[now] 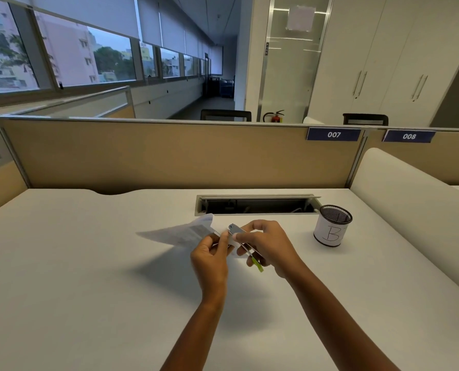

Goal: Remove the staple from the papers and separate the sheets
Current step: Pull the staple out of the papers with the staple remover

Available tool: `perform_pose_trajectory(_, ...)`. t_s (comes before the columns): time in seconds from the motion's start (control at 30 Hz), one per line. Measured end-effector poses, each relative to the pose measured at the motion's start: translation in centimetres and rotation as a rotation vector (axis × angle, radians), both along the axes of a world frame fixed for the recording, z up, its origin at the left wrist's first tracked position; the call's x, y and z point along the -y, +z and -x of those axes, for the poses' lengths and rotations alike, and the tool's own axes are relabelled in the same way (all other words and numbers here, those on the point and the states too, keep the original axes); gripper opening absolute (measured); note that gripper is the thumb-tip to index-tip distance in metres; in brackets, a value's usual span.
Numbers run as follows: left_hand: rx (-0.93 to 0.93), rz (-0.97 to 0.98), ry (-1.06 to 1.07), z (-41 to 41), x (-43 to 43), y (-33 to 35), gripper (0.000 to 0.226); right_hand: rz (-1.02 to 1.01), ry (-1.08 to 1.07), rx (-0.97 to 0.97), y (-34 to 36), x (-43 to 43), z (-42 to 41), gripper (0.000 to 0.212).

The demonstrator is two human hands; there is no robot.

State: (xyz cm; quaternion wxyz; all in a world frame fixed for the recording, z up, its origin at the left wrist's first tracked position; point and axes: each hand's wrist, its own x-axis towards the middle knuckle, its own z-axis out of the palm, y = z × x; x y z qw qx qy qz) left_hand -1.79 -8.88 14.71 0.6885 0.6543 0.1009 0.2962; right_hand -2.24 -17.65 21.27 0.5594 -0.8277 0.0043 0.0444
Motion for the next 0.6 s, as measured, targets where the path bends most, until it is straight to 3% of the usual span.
perform_pose_trajectory(0.6,0.021,-0.115,0.107,-0.5,0.1,0.0,0.017,-0.323,-0.046,-0.142,-1.2,-1.2,0.4,0.018)
